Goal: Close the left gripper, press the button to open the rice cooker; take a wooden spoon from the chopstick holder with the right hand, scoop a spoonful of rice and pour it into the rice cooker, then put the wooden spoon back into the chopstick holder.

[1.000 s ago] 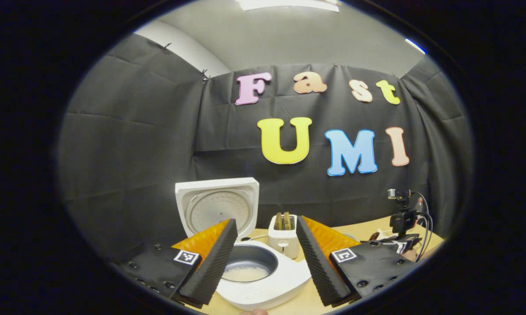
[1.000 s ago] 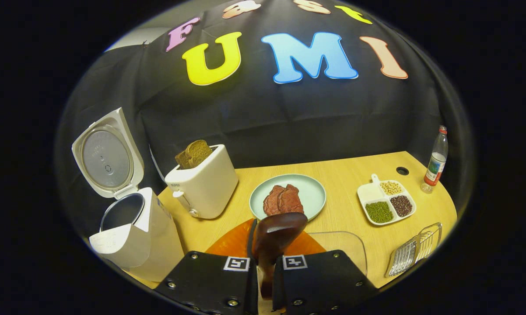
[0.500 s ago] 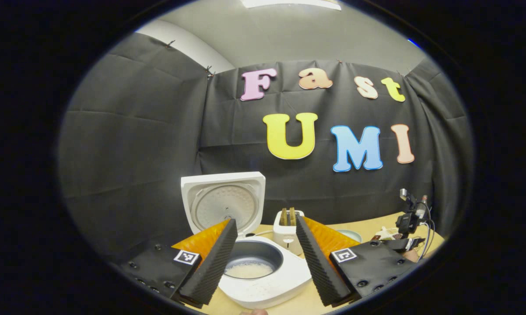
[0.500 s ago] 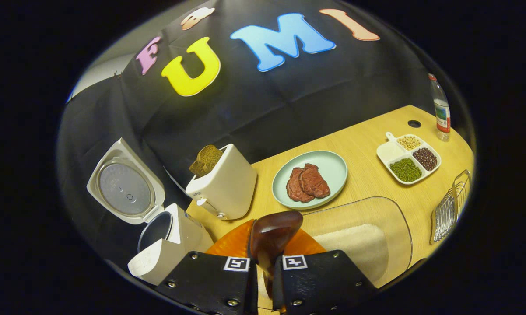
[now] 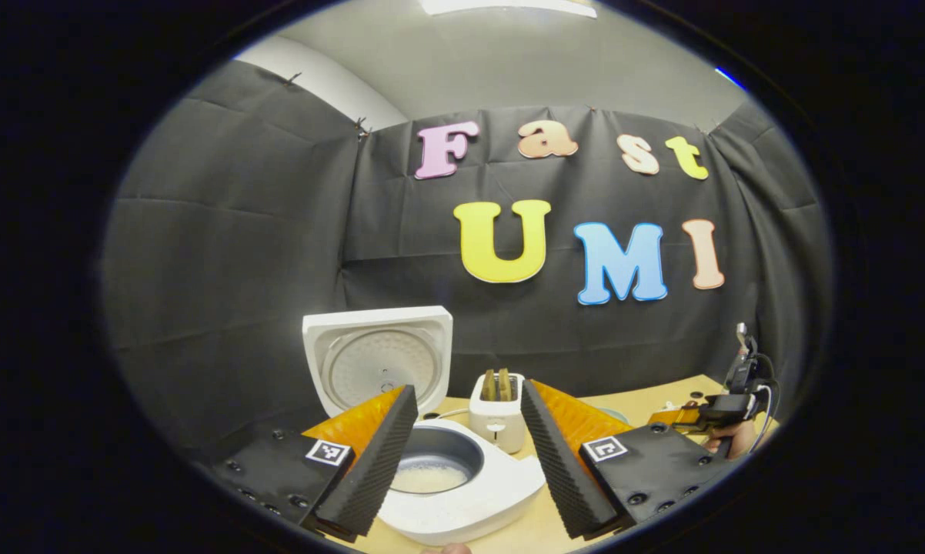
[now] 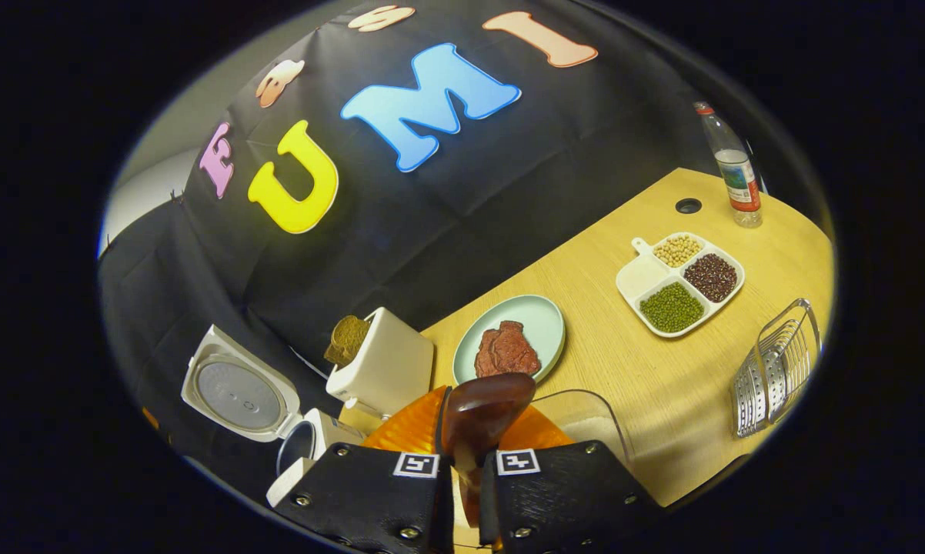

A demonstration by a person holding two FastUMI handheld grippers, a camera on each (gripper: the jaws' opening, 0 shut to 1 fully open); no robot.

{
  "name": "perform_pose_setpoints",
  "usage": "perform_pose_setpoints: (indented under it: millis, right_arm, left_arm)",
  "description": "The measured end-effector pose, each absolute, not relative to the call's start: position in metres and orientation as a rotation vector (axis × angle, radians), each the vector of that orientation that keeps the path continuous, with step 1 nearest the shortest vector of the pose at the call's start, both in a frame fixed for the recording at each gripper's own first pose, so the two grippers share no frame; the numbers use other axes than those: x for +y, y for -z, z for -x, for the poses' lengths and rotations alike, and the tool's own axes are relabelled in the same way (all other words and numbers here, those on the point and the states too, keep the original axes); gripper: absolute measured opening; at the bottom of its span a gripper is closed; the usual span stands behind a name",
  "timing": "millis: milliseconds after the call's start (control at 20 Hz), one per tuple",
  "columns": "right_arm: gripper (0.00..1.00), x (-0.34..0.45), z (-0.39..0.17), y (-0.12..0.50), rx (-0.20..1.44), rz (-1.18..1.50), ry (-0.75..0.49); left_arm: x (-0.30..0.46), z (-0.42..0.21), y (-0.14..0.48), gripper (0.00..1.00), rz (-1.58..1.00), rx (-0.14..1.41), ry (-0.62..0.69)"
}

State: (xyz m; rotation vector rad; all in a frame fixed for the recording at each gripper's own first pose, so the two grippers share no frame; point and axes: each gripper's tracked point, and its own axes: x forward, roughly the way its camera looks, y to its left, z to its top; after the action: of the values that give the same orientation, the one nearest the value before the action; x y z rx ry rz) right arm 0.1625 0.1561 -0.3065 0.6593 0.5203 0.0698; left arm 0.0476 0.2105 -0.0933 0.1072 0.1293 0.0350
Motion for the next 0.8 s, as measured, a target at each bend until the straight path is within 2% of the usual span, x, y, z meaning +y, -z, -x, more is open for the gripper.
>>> perform_pose_setpoints:
  millis: [300,650,700,800]
  right_arm:
    - [0.13,0.147,-0.163,0.263,0.469,-0.731,-0.113]
    - [0.13,0.189,-0.175,0.202,0.419,-0.861,-0.219]
    - [0.13,0.199,-0.178,0.193,0.408,-0.882,-0.240]
    - [0.13,0.221,-0.182,0.177,0.398,-0.933,-0.286]
  left_arm:
    - [0.201,-0.055,0.097,0.92,-0.092,0.126,-0.025]
    - [0.209,-0.048,0.105,0.91,-0.076,0.129,-0.048]
    - [0.212,-0.047,0.107,0.97,-0.074,0.133,-0.054]
    - [0.217,-0.044,0.111,0.97,-0.072,0.137,-0.063]
